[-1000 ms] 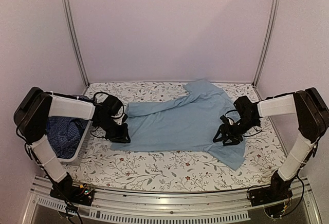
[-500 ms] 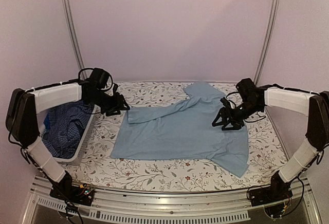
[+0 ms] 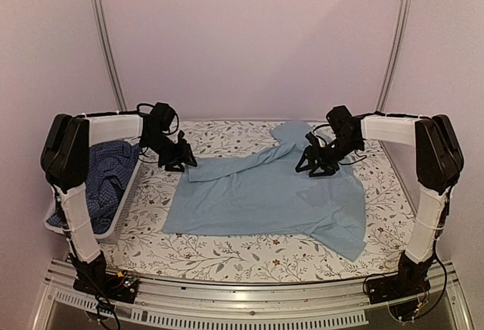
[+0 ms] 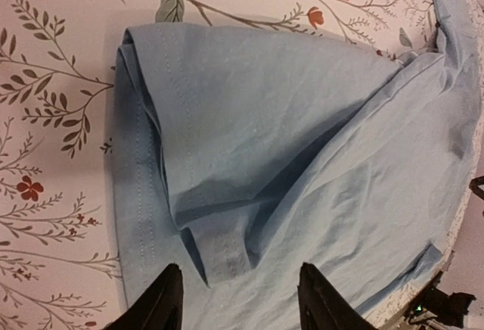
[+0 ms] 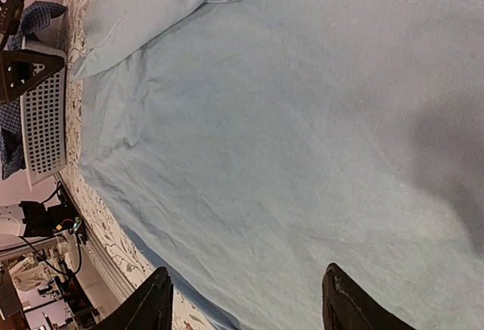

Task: Fold and stack the mixed laundry pile
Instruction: Flatten out the crumpled T-shirt at the center of the board.

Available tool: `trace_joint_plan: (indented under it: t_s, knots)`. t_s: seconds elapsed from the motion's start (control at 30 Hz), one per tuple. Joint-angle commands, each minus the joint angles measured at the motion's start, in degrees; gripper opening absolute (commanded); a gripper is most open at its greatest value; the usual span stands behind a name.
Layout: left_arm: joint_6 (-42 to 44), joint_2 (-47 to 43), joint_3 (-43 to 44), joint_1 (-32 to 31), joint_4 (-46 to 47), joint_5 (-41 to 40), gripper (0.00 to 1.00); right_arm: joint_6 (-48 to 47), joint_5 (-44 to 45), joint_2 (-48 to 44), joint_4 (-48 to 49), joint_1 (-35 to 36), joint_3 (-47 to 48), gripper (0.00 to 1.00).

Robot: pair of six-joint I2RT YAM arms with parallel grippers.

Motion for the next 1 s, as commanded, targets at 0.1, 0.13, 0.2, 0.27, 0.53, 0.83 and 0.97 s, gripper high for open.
trace_joint_plan:
  t_s: [0.1,0.13,0.2,0.27,0.53,0.83,0.97]
  knots:
    - [-1.6,0.6,-1.9,-1.1,-1.8,1.0,0.53,-1.0,-4.1,2.4,1.8,6.5,-1.6,0.64]
    - [-1.8,0.9,-1.5,-1.2,-1.6,1.1,0.53,-1.0,-4.0,2.6,2.2,7.2,-2.1,0.64]
    - [-2.2,1.9,-0.8,-1.2,-1.3,1.2,0.47,-0.9,-3.7,3.2,2.4,8.5,-2.9,0.63]
    - [-2.2,2.7,0.2,-1.2,-0.7,1.6,0.36,-1.0,-2.7,3.7,2.1,9.3,-3.6,0.62]
    - [-2.0,8.1,9.9,1.1,-1.0,4.6,0.0,-1.4,-0.5,5.5,1.3,9.8,-9.2,0.6]
    - [-1.8,19.9,33.1,7.4,4.7,1.4,0.0,-1.2,1.1,4.6,-0.5,9.8,-13.6,0.59]
    - [-7.6,24.7,37.1,9.9,17.2,0.2,0.0,-0.9,1.5,4.7,-0.8,9.8,-15.9,0.59]
